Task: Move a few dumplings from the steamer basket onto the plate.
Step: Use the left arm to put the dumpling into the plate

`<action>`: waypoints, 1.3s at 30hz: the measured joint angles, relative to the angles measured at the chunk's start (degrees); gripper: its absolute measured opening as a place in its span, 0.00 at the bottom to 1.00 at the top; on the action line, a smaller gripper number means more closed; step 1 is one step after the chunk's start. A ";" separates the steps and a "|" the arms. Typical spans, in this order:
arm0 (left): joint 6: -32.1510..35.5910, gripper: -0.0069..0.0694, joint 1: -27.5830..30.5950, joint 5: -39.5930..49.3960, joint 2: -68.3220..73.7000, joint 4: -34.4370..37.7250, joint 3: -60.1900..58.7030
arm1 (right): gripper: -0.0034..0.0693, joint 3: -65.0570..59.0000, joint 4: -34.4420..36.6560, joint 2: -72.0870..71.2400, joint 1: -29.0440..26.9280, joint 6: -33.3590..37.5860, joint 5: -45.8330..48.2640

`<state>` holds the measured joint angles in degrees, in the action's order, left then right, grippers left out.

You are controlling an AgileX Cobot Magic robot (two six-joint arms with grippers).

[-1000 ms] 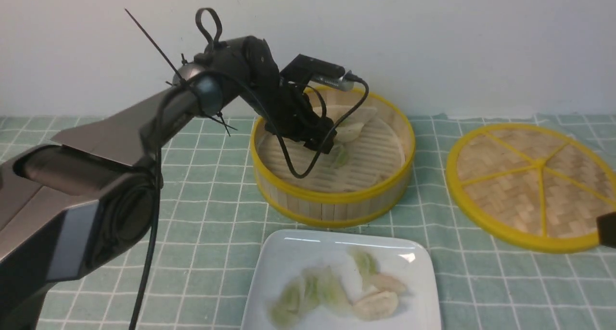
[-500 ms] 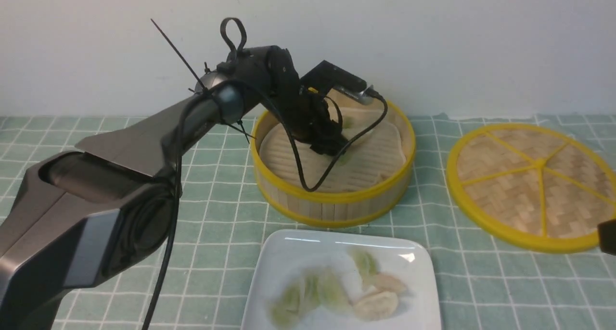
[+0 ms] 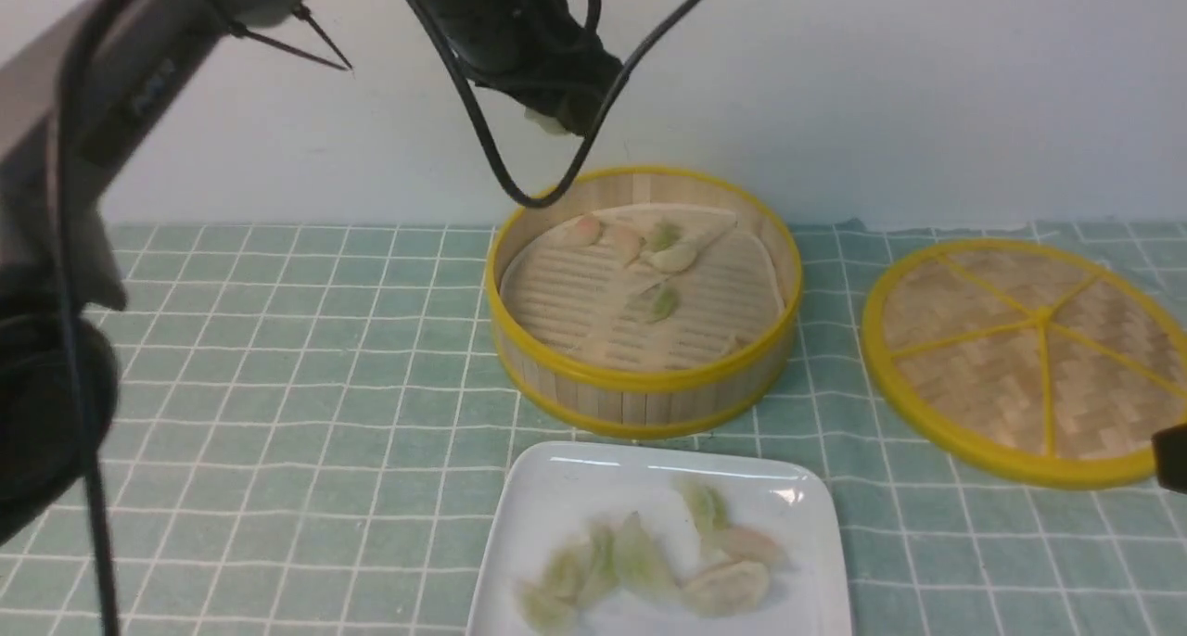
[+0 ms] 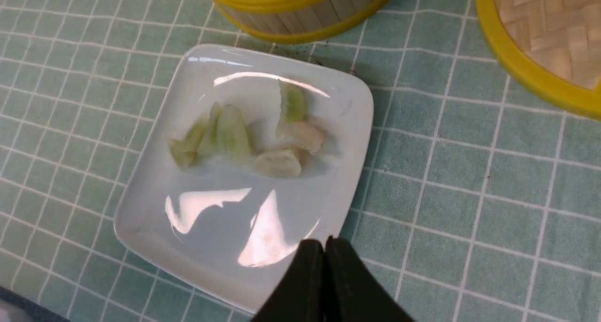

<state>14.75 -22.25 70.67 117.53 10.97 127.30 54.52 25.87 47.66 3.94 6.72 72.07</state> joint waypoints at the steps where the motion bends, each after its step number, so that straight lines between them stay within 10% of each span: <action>1: -0.30 0.44 -0.06 0.00 -3.06 0.32 -4.29 | 0.03 0.00 0.00 0.00 0.00 0.21 0.00; 14: 1.09 0.44 -8.61 -7.34 -21.02 8.92 -60.95 | 0.03 0.00 0.00 0.00 0.00 2.50 -0.18; 24: 2.05 0.45 -16.73 -23.93 -15.76 9.13 -64.59 | 0.03 0.00 0.00 1.03 0.00 2.74 -0.18; 33: 0.45 0.75 -16.45 -25.10 -14.50 8.13 -62.19 | 0.03 2.22 0.12 5.14 0.00 5.95 -0.23; 39: -5.44 0.41 -10.46 -17.92 -22.66 0.26 -57.28 | 0.03 11.50 -0.52 16.35 4.04 9.17 -0.28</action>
<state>9.31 -32.71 52.75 94.88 11.23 70.02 66.03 25.35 64.01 7.98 15.90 71.79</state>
